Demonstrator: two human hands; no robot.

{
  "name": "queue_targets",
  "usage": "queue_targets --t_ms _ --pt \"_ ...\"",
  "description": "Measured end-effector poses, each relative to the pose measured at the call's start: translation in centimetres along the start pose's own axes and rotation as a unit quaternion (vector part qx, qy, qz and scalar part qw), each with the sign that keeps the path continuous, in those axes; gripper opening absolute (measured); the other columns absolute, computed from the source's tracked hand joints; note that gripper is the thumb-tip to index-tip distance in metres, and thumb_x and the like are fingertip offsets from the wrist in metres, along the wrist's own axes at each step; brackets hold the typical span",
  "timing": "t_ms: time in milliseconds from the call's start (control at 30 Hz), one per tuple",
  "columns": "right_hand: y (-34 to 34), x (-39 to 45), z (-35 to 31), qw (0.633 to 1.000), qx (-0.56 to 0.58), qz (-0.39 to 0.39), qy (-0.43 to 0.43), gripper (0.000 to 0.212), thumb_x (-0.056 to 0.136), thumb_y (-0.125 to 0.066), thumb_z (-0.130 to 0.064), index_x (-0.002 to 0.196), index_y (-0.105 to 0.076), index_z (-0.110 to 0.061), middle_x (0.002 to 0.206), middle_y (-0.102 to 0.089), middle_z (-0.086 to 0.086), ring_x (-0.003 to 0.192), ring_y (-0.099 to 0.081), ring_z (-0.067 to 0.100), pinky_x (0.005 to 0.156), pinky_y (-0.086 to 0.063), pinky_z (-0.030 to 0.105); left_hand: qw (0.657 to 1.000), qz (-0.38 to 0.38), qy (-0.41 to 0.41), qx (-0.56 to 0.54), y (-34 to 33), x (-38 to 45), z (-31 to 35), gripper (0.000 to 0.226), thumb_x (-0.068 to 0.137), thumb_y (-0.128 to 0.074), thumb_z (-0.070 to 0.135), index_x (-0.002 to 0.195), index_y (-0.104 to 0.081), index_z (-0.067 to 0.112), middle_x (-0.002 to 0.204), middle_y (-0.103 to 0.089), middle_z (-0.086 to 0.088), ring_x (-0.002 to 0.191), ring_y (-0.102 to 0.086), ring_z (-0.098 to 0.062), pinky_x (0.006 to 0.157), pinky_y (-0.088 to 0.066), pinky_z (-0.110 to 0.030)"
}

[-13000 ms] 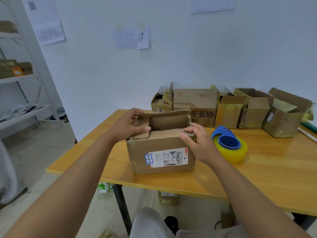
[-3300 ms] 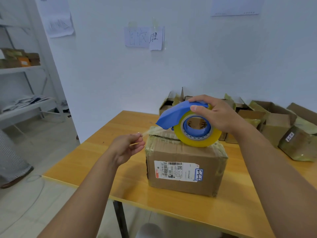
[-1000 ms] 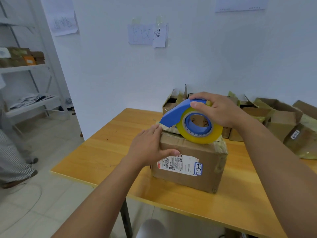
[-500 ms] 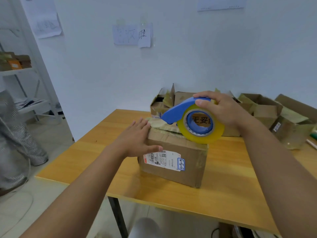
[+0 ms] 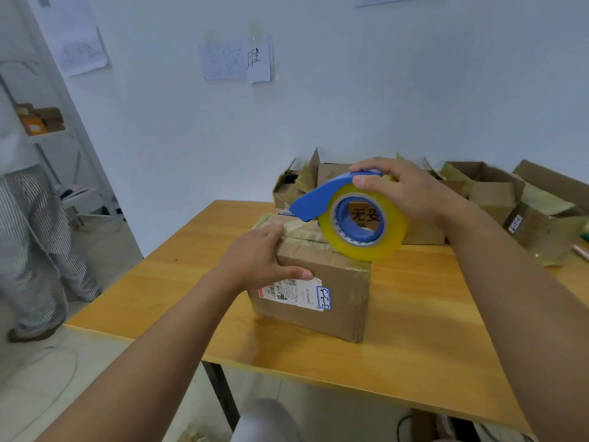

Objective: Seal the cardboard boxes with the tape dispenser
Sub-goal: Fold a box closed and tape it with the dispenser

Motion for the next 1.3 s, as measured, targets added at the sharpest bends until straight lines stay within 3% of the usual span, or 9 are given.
queue_targets --t_ms 133,267,367,500,633,867,1067,1200,1300 --pt "0.9 -1.3 0.1 0.999 0.030 -0.011 0.013 0.016 0.098 -0.058 -0.039 0.111 -0.065 -0.047 0.113 -0.064 -0.021 0.106 -0.060 0.002 0.090 -0.049 0.026 1.000 -0.010 0.000 0.006 -0.3 -0.2 -0.1 0.123 0.050 -0.033 0.106 0.132 -0.045 0.015 0.138 -0.053 0.000 0.122 -0.051 -0.022 0.092 -0.042 -0.037" --pt "2.1 -1.9 0.5 0.999 0.026 -0.018 0.007 0.018 0.098 -0.059 -0.039 0.113 -0.067 -0.046 0.116 -0.065 -0.023 0.109 -0.060 0.000 0.091 -0.047 0.024 1.000 -0.017 0.009 0.005 -0.1 -0.4 0.0 0.129 0.051 -0.032 0.105 0.144 -0.041 0.017 0.152 -0.043 -0.001 0.136 -0.043 -0.024 0.106 -0.036 -0.038" --pt "3.1 -3.1 1.5 1.000 0.021 -0.023 0.000 0.019 0.097 -0.059 -0.040 0.111 -0.066 -0.051 0.119 -0.061 -0.031 0.108 -0.055 -0.016 0.084 -0.042 0.010 0.999 -0.037 0.016 0.006 -0.3 -0.5 0.1 0.127 0.053 -0.032 0.104 0.155 -0.026 0.029 0.162 -0.026 0.003 0.147 -0.027 -0.021 0.115 -0.026 -0.038" --pt "2.8 -4.6 2.6 0.999 0.038 0.016 -0.001 0.022 0.099 -0.058 -0.037 0.117 -0.064 -0.048 0.122 -0.061 -0.027 0.110 -0.055 -0.011 0.088 -0.042 0.013 0.998 -0.058 0.008 0.013 -0.2 -0.3 0.3 0.121 0.053 -0.028 0.105 0.154 -0.026 0.038 0.161 -0.025 0.005 0.145 -0.027 -0.020 0.113 -0.027 -0.038" --pt "2.4 -4.6 2.2 0.999 0.025 0.025 0.005 0.023 0.100 -0.058 -0.039 0.121 -0.064 -0.046 0.125 -0.060 -0.022 0.115 -0.056 -0.001 0.093 -0.043 0.022 0.996 -0.074 -0.015 0.040 0.2 -0.1 1.3 0.124 0.058 -0.027 0.102 0.156 -0.025 0.026 0.160 -0.022 0.004 0.144 -0.024 -0.019 0.116 -0.024 -0.037" --pt "2.4 -4.8 2.3 0.999 0.026 0.046 -0.010 0.023 0.097 -0.059 -0.043 0.119 -0.065 -0.044 0.122 -0.062 -0.019 0.110 -0.056 -0.008 0.080 -0.042 0.006 0.997 -0.028 -0.074 0.023 -1.1 0.3 6.5 0.125 0.056 -0.024 0.105 0.150 -0.028 0.023 0.159 -0.028 0.004 0.143 -0.029 -0.019 0.114 -0.034 -0.042" --pt "3.0 -4.7 2.7 0.999 0.017 0.025 -0.016 0.023 0.097 -0.056 -0.048 0.118 -0.065 -0.048 0.121 -0.060 -0.030 0.114 -0.051 -0.014 0.089 -0.039 0.013 0.999 -0.003 -0.047 -0.011 -1.4 1.0 5.9 0.121 0.049 -0.027 0.108 0.137 -0.043 0.027 0.132 -0.055 0.011 0.113 -0.055 -0.013 0.071 -0.041 -0.029" --pt "5.1 -6.7 4.4 0.999 0.008 0.021 -0.026 0.016 0.094 -0.061 -0.048 0.107 -0.070 -0.052 0.117 -0.062 -0.033 0.115 -0.055 -0.007 0.095 -0.041 0.023 0.999 -0.021 -0.040 0.010 -1.7 1.3 5.4 0.128 0.049 -0.020 0.108 0.146 -0.040 0.026 0.155 -0.038 0.011 0.135 -0.043 -0.013 0.092 -0.046 -0.037" --pt "5.3 -9.3 6.0 0.996 0.064 0.048 -0.035 0.017 0.091 -0.064 -0.046 0.106 -0.070 -0.049 0.115 -0.066 -0.028 0.109 -0.059 -0.006 0.086 -0.043 0.011 0.999 -0.038 -0.038 0.011 -1.7 1.2 5.8 0.130 0.051 -0.020 0.108 0.152 -0.033 0.027 0.162 -0.024 0.011 0.146 -0.026 -0.011 0.109 -0.035 -0.038"
Point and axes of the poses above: each hand's wrist, its own x-axis towards the middle knuckle, its own y-axis out of the back of the hand, z = x × y, the point moved 5 cm from there along x, towards the middle knuckle
